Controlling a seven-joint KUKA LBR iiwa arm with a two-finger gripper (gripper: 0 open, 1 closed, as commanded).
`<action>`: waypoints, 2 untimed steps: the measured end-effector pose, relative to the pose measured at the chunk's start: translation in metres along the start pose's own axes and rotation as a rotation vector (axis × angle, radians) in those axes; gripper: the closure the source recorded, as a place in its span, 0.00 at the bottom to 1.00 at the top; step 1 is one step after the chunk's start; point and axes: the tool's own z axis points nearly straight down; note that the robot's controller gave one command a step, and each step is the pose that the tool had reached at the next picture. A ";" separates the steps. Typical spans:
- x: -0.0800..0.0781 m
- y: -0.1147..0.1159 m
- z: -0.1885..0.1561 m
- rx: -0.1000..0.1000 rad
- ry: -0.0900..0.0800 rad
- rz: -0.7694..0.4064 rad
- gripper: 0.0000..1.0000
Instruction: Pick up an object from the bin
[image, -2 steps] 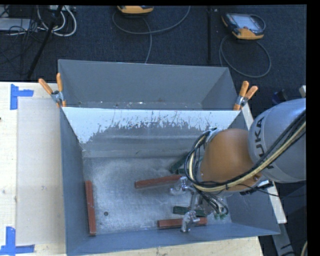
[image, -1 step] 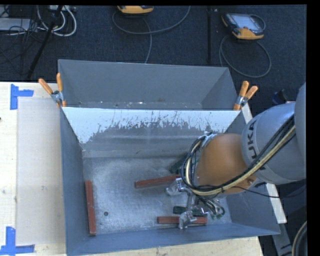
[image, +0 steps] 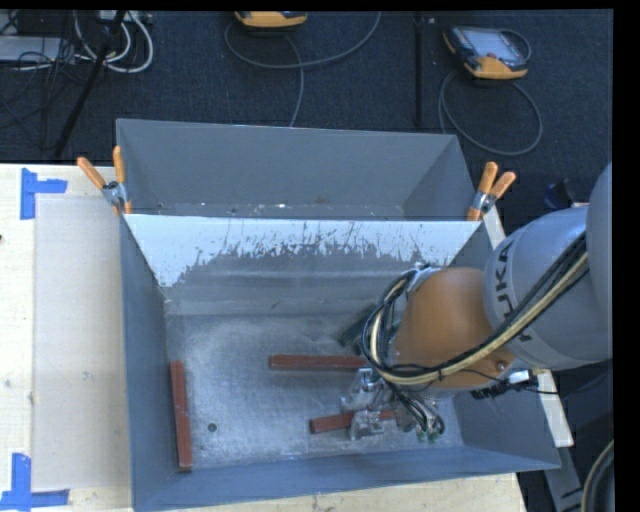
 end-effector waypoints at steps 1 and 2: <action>0.000 0.000 0.000 0.000 0.000 0.000 1.00; 0.001 0.000 -0.003 0.000 0.004 -0.001 1.00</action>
Offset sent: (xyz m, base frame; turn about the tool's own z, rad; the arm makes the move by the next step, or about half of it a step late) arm 0.0000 -0.0001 0.0424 0.0000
